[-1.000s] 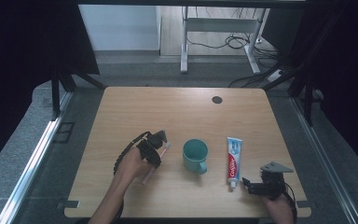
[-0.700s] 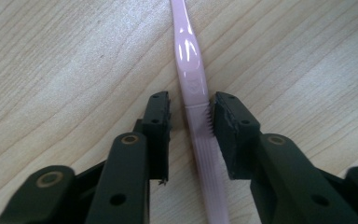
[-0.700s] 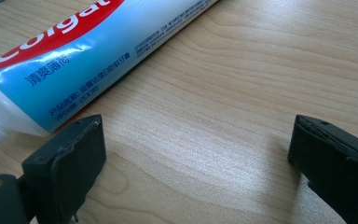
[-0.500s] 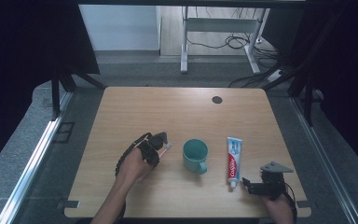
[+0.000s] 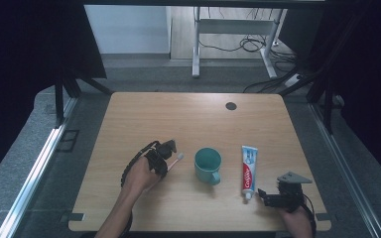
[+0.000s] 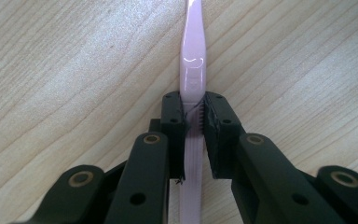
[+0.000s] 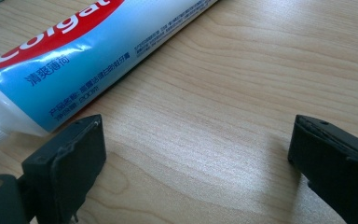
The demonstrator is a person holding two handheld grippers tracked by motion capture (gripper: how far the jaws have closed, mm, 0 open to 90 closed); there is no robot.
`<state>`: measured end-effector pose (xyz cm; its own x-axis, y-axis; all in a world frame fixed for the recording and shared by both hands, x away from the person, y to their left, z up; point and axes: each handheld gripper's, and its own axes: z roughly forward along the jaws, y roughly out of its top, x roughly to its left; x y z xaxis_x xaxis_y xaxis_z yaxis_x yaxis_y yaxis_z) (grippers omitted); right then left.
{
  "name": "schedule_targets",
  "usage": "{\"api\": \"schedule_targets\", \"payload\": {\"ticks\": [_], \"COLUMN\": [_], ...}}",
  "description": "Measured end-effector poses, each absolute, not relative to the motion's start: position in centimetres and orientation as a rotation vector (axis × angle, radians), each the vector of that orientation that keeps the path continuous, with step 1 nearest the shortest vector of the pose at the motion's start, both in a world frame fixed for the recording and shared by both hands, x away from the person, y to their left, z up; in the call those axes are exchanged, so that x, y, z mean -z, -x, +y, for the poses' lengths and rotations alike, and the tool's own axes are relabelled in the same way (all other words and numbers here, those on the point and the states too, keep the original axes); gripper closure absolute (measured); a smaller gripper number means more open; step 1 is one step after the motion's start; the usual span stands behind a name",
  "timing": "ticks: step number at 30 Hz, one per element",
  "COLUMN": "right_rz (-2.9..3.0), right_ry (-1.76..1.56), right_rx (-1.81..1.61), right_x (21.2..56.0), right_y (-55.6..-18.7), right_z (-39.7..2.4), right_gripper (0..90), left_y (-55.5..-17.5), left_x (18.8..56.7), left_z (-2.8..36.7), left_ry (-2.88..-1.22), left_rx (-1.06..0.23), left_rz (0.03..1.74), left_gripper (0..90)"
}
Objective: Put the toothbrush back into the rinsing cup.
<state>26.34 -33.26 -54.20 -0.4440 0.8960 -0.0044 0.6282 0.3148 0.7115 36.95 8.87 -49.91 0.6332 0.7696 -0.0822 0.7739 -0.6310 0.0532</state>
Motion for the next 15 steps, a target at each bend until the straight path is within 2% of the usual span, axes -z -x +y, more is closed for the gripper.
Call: {"api": "schedule_targets", "payload": {"ticks": [15], "right_rz": [2.187], "right_ry": [-1.354], "right_rx": [-0.91], "right_x": [54.2], "right_y": [-26.3], "right_z": [-33.3], "right_gripper": [3.9], "left_y": [-36.6], "left_x": [48.0], "left_z": [9.7], "left_ry": [-2.661], "left_rx": [0.066], "left_rz": [1.231], "left_gripper": [79.4]}}
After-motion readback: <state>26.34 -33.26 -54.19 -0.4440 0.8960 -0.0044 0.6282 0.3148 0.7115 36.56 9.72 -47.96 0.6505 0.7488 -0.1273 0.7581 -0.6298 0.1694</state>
